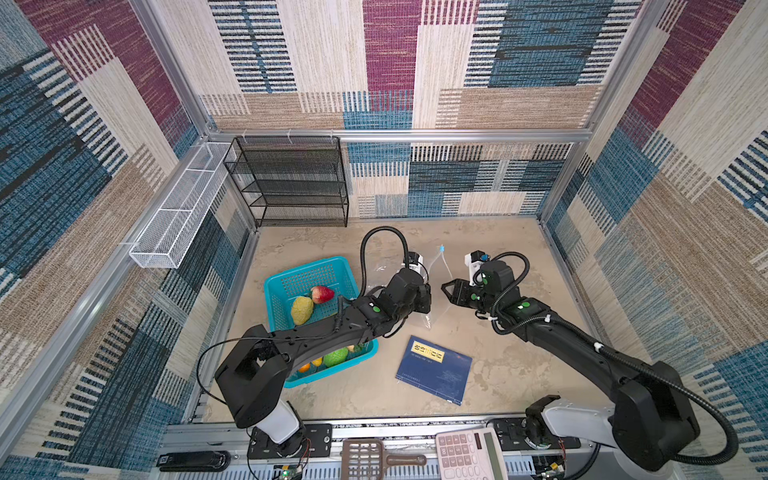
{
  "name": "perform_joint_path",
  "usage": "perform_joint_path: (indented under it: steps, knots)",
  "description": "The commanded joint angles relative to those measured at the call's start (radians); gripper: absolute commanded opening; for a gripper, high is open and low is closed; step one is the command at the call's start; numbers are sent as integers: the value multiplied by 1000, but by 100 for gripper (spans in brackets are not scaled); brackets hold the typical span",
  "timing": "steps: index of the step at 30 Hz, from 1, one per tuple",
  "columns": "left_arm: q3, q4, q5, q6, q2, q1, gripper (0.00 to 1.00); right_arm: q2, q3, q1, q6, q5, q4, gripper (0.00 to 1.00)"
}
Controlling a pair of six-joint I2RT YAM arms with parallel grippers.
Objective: Place the food in the zip-top bag and seal the zipper
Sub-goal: 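Reach the left gripper to the bag mouth and pinch the opposite zipper edge, then pull the zipper edges apart with both grippers to open the bag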
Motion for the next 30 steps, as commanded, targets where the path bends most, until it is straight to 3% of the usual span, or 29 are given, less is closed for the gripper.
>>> perform_joint_path:
  steps: [1,3,7,12,17,23,28,30]
  knots:
    - [-5,12,24,-27,-11,13,11,19,27,-1,-29,0,29,0]
    - [0,6,44,-26,-14,21,20,8,36,-1,-34,18,25,0]
    - [32,-40,105,-35,-37,32,58,-33,51,-1,-46,43,8,0]
    - [81,-93,122,-8,-102,32,73,-44,58,-1,-46,-2,10,0]
    - [151,-128,112,47,-111,32,79,-45,64,-1,-52,-29,31,0]
    - [240,-165,106,101,-16,29,80,-62,59,1,-49,-68,77,0]
    - [304,-220,91,128,68,26,75,-96,16,2,-27,-103,128,0]
    - [325,-259,60,143,93,26,67,-109,7,3,-30,-101,125,0]
